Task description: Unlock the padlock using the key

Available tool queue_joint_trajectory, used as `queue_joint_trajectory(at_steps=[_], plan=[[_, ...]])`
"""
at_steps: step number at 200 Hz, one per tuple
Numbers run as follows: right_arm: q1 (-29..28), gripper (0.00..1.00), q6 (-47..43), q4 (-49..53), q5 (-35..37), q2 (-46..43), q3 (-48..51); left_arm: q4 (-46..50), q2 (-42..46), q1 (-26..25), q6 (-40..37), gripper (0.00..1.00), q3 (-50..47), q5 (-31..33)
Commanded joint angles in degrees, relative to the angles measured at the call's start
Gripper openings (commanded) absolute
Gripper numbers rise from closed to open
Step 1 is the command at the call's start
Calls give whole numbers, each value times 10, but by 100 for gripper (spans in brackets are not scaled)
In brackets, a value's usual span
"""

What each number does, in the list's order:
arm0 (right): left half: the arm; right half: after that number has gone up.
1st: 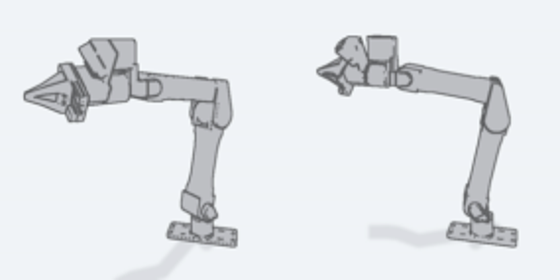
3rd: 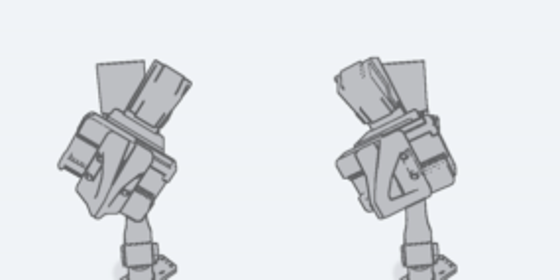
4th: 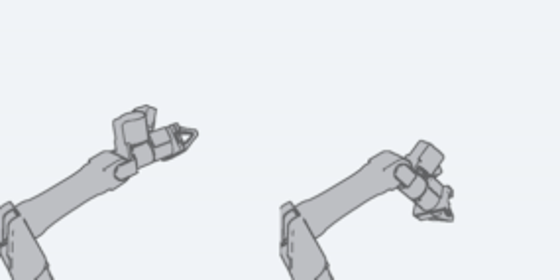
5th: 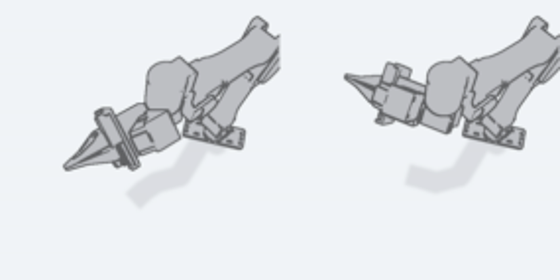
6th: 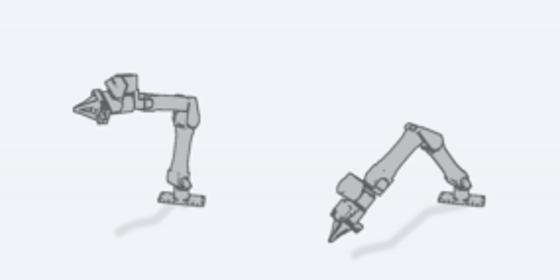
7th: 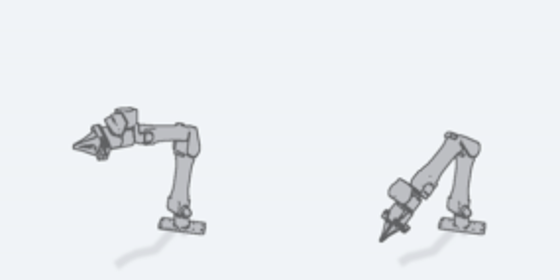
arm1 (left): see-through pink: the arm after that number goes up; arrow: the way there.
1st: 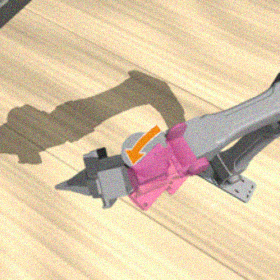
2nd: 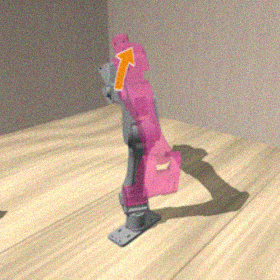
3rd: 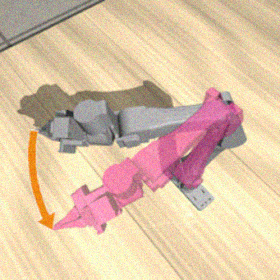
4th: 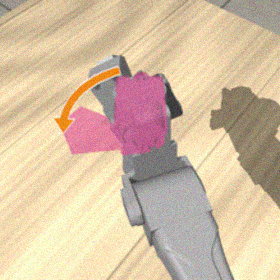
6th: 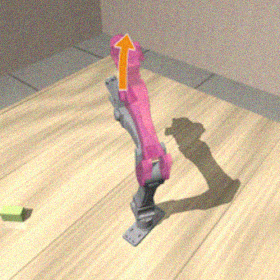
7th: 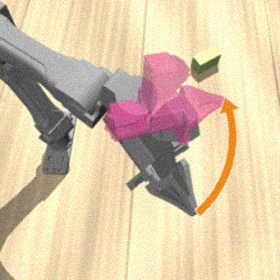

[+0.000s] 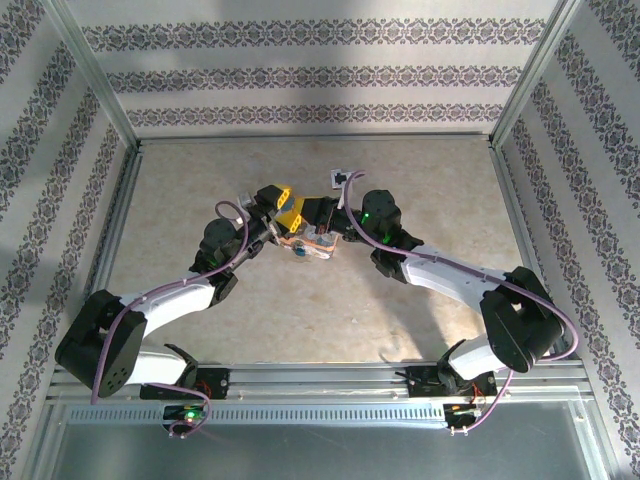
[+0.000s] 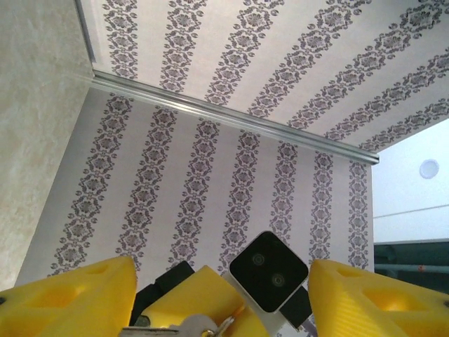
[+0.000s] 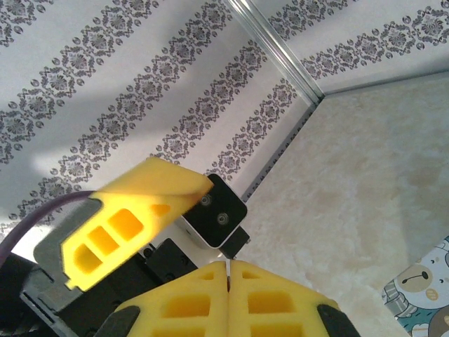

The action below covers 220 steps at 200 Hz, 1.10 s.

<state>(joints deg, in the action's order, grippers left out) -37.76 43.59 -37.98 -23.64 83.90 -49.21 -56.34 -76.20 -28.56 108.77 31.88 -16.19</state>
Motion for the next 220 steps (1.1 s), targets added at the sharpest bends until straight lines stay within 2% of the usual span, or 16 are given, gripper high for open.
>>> queue_joint_trajectory(at_steps=[1, 74, 87, 101, 112, 177, 220], plan=[[-5, 0, -5, -12, -1, -24, 9, -27, 9, -6, 5, 59, -9, 12], [-6, 0, -11, -6, 2, -37, 22, -21, 14, -7, 8, 43, -20, 26], [-6, 0, -10, -7, 3, -37, 23, -21, 15, -7, 9, 44, -20, 26], [-7, 0, -11, -7, 3, -35, 20, -17, 15, -8, 8, 53, -17, 24], [-6, 0, -12, -7, 3, -32, 15, -14, 16, -9, 8, 55, -17, 24], [-19, 0, -14, -20, -4, 12, -25, -32, 8, -15, 18, 54, -15, 25], [-23, 0, -15, -23, -2, 18, -24, -33, 11, -14, 21, 48, -24, 34]])
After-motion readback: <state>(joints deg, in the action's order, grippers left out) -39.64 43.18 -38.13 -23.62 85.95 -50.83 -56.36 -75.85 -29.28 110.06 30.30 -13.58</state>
